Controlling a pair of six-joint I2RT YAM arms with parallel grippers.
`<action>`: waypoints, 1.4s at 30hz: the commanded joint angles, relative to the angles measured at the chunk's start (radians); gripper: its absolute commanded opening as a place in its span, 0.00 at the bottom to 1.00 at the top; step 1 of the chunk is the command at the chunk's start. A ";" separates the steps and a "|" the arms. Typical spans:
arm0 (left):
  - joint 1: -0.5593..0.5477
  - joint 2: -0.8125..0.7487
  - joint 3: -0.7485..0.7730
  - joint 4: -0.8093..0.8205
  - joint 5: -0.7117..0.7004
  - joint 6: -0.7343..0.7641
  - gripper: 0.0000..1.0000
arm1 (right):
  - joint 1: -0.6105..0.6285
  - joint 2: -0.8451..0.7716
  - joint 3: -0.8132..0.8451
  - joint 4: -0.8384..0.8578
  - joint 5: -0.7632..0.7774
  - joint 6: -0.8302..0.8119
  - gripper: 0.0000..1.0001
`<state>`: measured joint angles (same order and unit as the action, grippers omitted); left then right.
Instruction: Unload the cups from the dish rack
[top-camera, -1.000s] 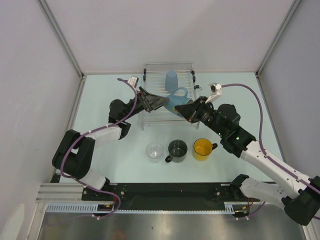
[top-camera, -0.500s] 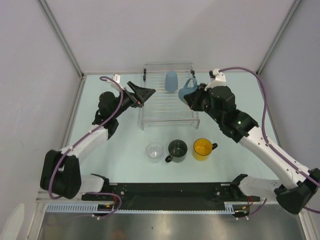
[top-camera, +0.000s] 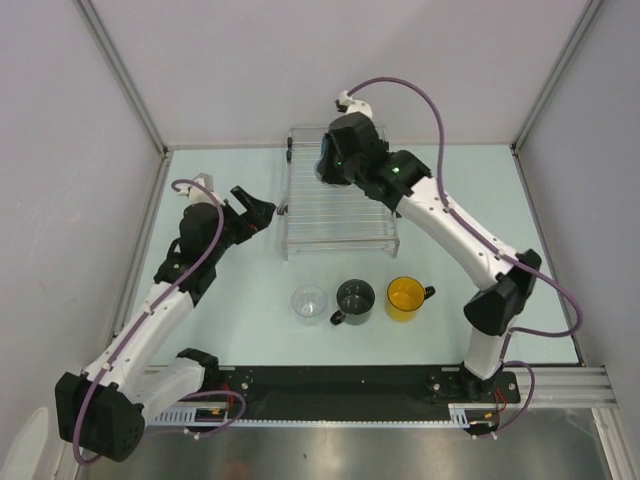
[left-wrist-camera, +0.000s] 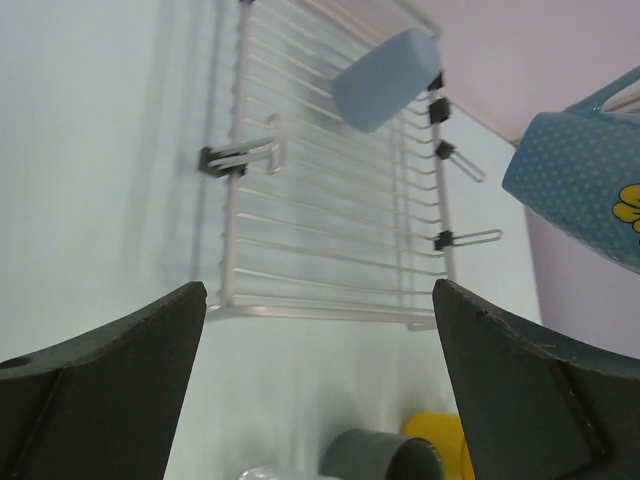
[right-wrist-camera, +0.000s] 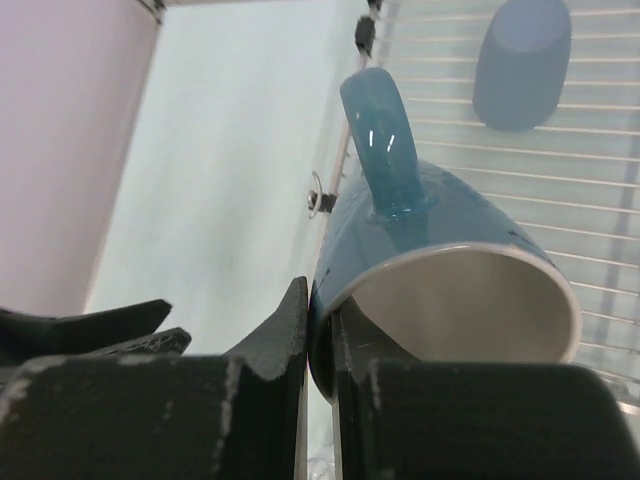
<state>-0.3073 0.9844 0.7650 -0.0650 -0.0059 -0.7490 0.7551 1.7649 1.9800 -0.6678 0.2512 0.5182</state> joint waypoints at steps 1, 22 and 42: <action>-0.003 -0.073 -0.029 -0.148 -0.127 0.040 1.00 | 0.026 0.105 0.206 -0.194 0.134 -0.014 0.00; -0.016 -0.095 -0.035 -0.274 -0.204 -0.043 0.98 | -0.482 0.215 0.203 -0.432 0.199 0.167 0.00; -0.044 0.000 0.002 -0.286 -0.189 -0.052 0.99 | -0.651 0.633 0.424 -0.401 0.054 0.114 0.00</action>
<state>-0.3466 0.9752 0.7277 -0.3614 -0.1890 -0.7891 0.1253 2.3844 2.3081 -1.0447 0.3077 0.6430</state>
